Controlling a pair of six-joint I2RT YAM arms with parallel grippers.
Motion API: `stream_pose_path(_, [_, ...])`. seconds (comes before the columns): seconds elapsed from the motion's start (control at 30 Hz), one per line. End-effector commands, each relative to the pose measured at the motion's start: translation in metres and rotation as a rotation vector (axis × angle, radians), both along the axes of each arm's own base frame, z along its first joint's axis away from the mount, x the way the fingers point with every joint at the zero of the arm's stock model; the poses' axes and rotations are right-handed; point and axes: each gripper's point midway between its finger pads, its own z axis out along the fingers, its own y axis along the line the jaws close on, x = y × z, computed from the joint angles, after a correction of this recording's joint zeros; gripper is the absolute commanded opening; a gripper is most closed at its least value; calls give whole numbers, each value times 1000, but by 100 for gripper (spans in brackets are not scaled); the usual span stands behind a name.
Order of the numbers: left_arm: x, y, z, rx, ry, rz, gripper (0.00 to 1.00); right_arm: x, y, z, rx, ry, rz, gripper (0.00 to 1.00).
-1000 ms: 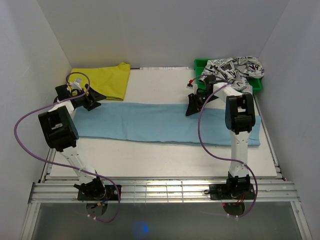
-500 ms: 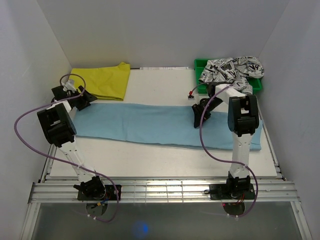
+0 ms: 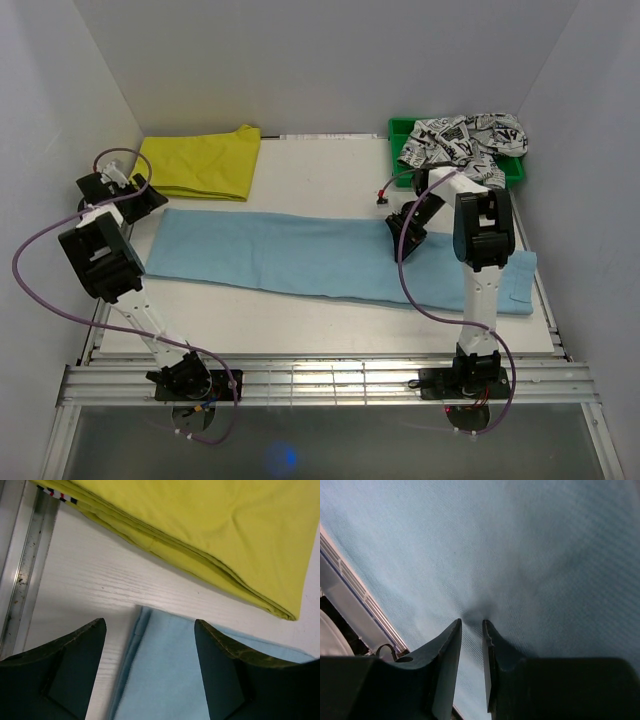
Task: Fold and stack the trousers
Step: Fold the trousers
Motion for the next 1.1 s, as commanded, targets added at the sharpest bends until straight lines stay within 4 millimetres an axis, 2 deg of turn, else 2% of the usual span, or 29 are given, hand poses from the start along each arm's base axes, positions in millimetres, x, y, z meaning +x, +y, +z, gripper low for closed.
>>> stream_pose_path(0.0, [-29, -5, 47, 117, 33, -41, 81, 34, 13, -13, -43, -129, 60, 31])
stream_pose_path(0.17, [-70, 3, 17, 208, 209, -71, 80, 53, 21, -5, -47, -194, 61, 33])
stream_pose_path(0.23, [-75, 12, 11, 264, 250, -83, 80, 60, 25, 4, -30, -211, 62, 36])
stream_pose_path(0.27, [-77, 16, 7, 299, 269, -114, 80, 66, 27, 18, -19, -230, 63, 37])
stream_pose_path(0.3, [-83, 16, -6, 287, 312, -137, 80, 70, 28, 25, -15, -244, 65, 39])
stream_pose_path(0.33, [-82, 11, -9, 270, 310, -185, 79, 73, 27, 33, -11, -262, 75, 40])
stream_pose_path(0.37, [-78, 14, -6, 296, 300, -232, 78, 75, 25, 39, -17, -274, 74, 40])
stream_pose_path(0.4, [-83, 8, -16, 254, 327, -265, 78, 77, 23, 51, -21, -304, 76, 41])
stream_pose_path(0.47, [-84, -6, -26, 198, 319, -354, 78, 76, 11, 62, -45, -331, 71, 42])
stream_pose_path(0.6, [-88, -17, -42, 138, 328, -414, 74, 65, -17, 71, -91, -330, 32, 42])
stream_pose_path(0.63, [-90, -18, -50, 126, 342, -419, 73, 59, -30, 66, -103, -306, 8, 42])
stream_pose_path(0.73, [-92, -23, -62, 107, 355, -435, 63, 52, -53, 68, -122, -285, -52, 42])
stream_pose_path(0.8, [-92, -26, -63, 94, 344, -445, 57, 51, -63, 70, -133, -286, -76, 42])
stream_pose_path(0.87, [-94, -31, -63, 85, 334, -464, 55, 51, -74, 70, -150, -284, -96, 42])
stream_pose_path(1.07, [-115, -52, -76, 33, 362, -532, 52, 58, -79, 70, -169, -290, -116, 42])
